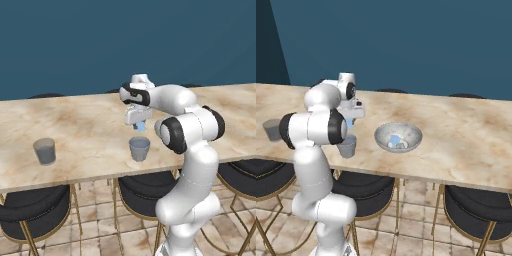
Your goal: There are four ice cubes in the ice bowl. Place two ice cubes in each glass of water.
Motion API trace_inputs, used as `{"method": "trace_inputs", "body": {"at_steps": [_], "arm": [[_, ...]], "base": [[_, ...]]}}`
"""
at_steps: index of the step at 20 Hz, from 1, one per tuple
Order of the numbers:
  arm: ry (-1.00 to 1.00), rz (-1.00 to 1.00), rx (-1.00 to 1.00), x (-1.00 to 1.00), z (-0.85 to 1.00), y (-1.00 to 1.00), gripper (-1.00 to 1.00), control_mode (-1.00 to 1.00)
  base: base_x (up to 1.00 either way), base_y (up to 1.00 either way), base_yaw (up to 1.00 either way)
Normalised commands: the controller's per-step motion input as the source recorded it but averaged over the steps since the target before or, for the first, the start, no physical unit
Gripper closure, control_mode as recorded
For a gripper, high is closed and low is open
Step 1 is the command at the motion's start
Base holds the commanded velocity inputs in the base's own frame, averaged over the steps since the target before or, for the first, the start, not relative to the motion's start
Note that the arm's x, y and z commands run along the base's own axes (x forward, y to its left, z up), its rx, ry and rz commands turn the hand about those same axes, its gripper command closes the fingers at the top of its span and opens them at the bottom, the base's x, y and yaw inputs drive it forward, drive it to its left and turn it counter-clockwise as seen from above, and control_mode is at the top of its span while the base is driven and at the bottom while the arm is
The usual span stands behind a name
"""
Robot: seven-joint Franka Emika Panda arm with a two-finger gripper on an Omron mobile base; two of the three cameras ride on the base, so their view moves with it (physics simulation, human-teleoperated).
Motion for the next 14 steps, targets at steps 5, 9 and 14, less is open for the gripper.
{"method": "trace_inputs", "body": {"at_steps": [5, 9, 14], "arm": [[0.08, 0.00, 0.00, -0.05, -0.39, 0.00, 1.00, -1.00], [0.06, 0.00, 0.00, -0.01, -0.33, 0.00, 1.00, -1.00], [0.01, 0.00, 0.00, 0.00, -0.26, 0.14, 1.00, -1.00]], "base": [[0.00, 0.00, 0.00], [0.00, 0.00, 0.00], [0.00, 0.00, 0.00]]}}
